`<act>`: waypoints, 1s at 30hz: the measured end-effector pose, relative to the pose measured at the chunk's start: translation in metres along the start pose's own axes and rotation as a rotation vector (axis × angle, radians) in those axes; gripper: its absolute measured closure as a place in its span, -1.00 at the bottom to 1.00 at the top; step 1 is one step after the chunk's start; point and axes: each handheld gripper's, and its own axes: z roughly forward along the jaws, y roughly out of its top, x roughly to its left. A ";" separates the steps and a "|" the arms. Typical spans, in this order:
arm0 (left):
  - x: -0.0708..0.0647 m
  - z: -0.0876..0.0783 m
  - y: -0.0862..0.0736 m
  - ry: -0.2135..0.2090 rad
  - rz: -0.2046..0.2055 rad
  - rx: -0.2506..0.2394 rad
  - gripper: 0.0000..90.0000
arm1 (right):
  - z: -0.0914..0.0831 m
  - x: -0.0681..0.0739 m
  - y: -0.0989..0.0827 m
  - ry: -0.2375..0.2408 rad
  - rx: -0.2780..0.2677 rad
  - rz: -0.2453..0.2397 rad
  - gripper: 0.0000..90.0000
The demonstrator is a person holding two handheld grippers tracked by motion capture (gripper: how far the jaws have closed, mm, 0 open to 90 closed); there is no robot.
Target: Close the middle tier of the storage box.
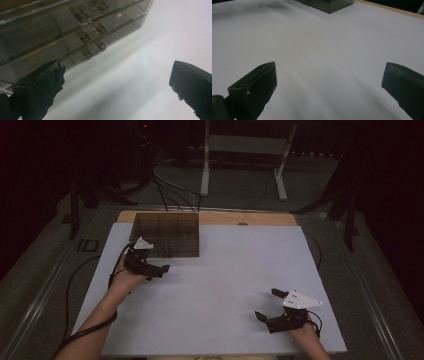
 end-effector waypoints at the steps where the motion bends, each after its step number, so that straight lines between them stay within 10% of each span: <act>1: -0.001 0.000 0.000 0.006 0.013 -0.003 -1.00 | 0.000 0.000 0.000 0.000 0.002 -0.001 -1.00; 30: -0.021 -0.014 -0.031 -0.093 0.100 -0.039 -1.00 | 0.001 0.001 0.000 -0.002 0.009 0.000 -1.00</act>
